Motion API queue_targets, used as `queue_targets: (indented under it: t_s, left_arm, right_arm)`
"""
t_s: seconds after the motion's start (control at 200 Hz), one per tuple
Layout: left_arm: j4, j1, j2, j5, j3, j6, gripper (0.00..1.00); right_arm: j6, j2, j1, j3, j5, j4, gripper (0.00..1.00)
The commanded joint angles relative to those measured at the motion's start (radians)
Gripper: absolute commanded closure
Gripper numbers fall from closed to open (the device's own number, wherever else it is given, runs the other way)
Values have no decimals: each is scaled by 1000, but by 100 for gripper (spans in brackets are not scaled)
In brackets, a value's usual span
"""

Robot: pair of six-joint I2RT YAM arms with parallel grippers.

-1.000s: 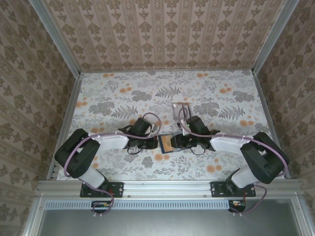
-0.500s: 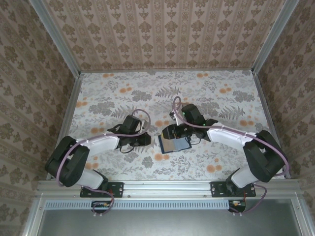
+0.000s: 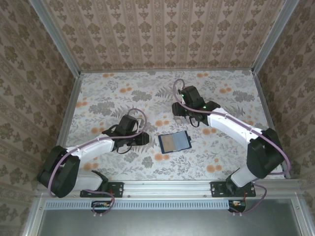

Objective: Put the credit cards into the card holder

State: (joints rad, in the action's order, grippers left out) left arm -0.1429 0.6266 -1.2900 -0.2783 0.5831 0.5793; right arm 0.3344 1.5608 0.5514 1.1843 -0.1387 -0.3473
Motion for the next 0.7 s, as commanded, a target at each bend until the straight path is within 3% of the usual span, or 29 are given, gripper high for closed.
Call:
queue_targets:
  t_s: [0.0,0.065,0.31,0.48,0.695]
  left_arm:
    - [-40,1,40,45,-3,4,68]
    - [-24,2,54,57,-19,17,66]
    - [-6,7,67,66,-42,18,69]
    - [-40,8,82,83,-27,-7,65]
    - [-71,8,118,117,-14,-31,54]
  right_arm:
    - [-65,83,0,71,-148,-95,43]
    - [-89,139,-1,110,-153,-113,36]
    - [-121,267,-4,165,-221,-132,35]
    - [-134,354,-16,191,-215,-158,34]
    - [-118,375,-16,234,-311,-227,35]
